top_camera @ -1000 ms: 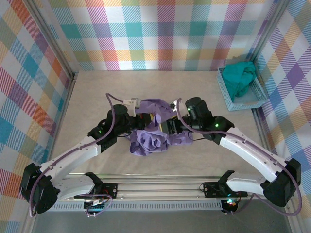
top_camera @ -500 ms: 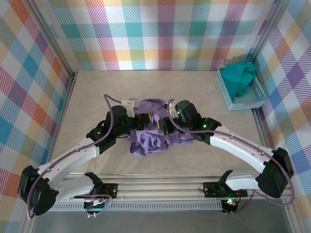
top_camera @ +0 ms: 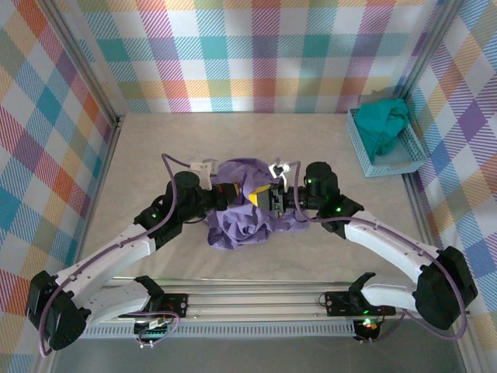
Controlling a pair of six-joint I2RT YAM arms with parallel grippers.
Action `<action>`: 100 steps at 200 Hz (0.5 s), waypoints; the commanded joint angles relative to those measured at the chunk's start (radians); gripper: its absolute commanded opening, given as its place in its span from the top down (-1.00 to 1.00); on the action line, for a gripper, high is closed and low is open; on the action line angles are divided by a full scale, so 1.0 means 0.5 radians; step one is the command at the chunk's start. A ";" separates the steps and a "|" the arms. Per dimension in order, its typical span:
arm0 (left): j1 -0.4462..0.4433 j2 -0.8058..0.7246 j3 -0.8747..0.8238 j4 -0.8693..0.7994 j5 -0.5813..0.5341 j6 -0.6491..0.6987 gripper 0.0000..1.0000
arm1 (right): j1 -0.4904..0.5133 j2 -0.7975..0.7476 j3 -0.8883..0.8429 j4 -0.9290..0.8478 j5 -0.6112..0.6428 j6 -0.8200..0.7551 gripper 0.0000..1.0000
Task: Fold the inside-out t-shirt
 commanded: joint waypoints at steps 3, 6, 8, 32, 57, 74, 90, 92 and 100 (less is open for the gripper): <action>0.017 0.031 -0.019 0.035 0.138 -0.010 1.00 | -0.023 0.066 -0.022 0.386 -0.247 0.044 1.00; 0.017 0.038 -0.015 0.028 0.142 -0.009 1.00 | -0.026 0.072 -0.023 0.401 -0.254 0.046 1.00; 0.017 0.040 -0.016 0.024 0.143 -0.008 1.00 | -0.029 0.077 -0.023 0.409 -0.259 0.050 1.00; 0.043 0.032 -0.003 -0.056 0.093 -0.005 0.98 | -0.075 0.089 -0.059 0.494 -0.312 0.065 1.00; 0.112 -0.029 -0.021 -0.110 0.067 -0.005 0.74 | -0.128 0.056 -0.125 0.561 -0.342 0.068 1.00; 0.161 -0.059 -0.021 -0.123 0.159 0.035 0.50 | -0.135 0.056 -0.147 0.612 -0.376 0.069 1.00; 0.177 -0.107 -0.001 -0.158 0.214 0.107 0.28 | -0.134 0.070 -0.154 0.636 -0.390 0.067 1.00; 0.177 -0.117 0.001 -0.161 0.219 0.117 0.26 | -0.134 0.073 -0.152 0.634 -0.389 0.064 1.00; 0.178 -0.152 0.008 -0.171 0.229 0.153 0.18 | -0.136 0.080 -0.148 0.615 -0.399 0.051 1.00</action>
